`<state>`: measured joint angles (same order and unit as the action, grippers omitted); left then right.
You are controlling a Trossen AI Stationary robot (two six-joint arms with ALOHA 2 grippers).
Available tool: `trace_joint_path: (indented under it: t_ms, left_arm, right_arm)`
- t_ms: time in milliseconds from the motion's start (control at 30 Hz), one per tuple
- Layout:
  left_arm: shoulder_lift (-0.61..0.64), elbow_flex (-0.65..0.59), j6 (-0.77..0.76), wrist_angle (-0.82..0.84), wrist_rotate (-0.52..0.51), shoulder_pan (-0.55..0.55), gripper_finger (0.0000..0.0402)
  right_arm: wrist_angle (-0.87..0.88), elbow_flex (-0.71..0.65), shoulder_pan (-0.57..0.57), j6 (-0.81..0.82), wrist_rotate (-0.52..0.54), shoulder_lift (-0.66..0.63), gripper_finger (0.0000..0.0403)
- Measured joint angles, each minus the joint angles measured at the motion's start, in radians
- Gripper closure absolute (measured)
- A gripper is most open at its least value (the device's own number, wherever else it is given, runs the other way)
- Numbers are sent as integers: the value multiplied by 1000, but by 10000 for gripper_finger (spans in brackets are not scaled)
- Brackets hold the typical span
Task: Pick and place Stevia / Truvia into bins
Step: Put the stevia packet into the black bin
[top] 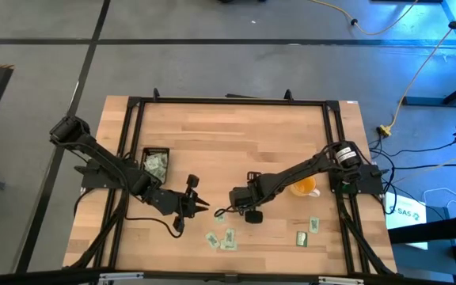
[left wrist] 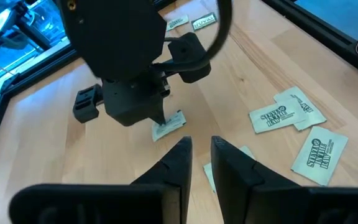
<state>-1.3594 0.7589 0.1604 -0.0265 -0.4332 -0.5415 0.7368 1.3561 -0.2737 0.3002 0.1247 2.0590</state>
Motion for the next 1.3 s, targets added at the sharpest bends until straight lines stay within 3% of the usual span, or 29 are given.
trace_joint_path:
  t_ms: [400, 600, 800, 1033, 1300]
  left_arm:
    - [0, 0, 0, 26, 3, 0, 348]
    - [0, 0, 55, 48, 43, 0, 339]
    - [0, 0, 105, 24, 86, 0, 307]
    - [0, 0, 107, 26, 91, 0, 273]
    - [0, 0, 114, 22, 81, 0, 270]
  right_arm:
    - [21, 236, 2, -309, -122, 8, 402]
    - [7, 288, 37, -420, -301, -22, 402]
    - [-165, 294, 62, -465, -477, -31, 403]
    - [-245, 294, 62, -467, -488, -32, 403]
    - [-331, 294, 76, -463, -485, -32, 403]
